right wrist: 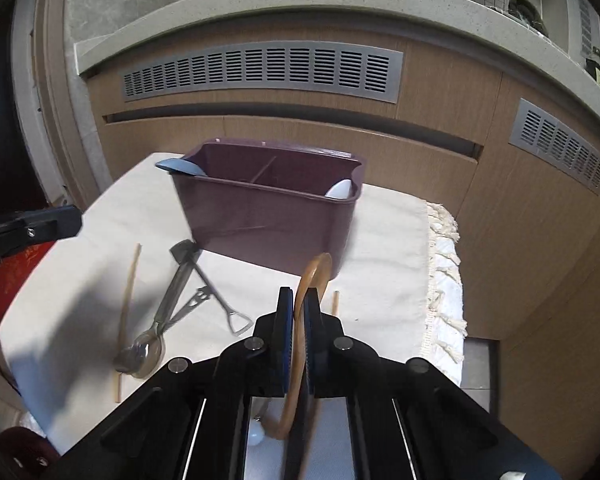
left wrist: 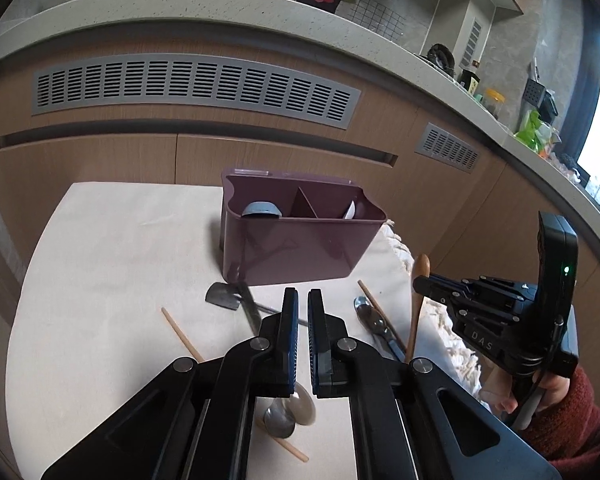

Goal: Organize utensils
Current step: 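Lift the metal spoon with the left tool while the right tool lifts the wooden spoon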

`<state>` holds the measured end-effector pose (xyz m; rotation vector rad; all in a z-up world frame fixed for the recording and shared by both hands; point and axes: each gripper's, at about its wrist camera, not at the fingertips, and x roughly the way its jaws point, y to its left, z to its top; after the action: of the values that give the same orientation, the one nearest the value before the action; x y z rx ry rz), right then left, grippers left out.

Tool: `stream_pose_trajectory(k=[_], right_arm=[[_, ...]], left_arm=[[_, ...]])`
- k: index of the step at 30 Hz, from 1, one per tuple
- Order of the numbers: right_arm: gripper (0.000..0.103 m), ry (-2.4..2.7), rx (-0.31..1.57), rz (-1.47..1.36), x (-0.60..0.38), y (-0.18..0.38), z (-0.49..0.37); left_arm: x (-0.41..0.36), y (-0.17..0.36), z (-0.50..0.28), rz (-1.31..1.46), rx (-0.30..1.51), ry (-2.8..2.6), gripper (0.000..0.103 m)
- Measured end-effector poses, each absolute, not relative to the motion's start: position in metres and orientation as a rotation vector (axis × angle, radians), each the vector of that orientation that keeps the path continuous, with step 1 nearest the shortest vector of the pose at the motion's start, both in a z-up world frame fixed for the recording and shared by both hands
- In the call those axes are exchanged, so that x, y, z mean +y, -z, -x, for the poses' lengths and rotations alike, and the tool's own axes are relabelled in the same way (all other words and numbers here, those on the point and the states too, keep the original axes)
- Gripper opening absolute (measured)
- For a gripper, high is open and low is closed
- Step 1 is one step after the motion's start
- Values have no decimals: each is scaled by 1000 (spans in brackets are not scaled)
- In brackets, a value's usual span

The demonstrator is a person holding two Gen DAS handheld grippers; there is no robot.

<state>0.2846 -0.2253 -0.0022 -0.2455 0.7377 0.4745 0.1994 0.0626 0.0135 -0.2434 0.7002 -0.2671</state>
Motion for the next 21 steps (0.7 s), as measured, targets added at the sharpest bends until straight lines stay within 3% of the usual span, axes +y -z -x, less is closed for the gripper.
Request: stream_pose_trajectory(k=[6, 10, 14, 16, 21], right_arm=[[7, -463, 772, 217, -239, 14, -291], [23, -518, 861, 170, -249, 33, -302], [23, -498, 918, 149, -256, 51, -311], [23, -478, 929, 134, -259, 57, -317], [23, -396, 975, 48, -270, 72, -346]], left_arm=[[74, 20, -218, 329, 826, 235, 6], [77, 43, -226, 360, 874, 198, 7], [71, 55, -234, 352, 903, 188, 12], [67, 61, -239, 346, 916, 184, 21], [65, 70, -249, 341, 924, 158, 25]])
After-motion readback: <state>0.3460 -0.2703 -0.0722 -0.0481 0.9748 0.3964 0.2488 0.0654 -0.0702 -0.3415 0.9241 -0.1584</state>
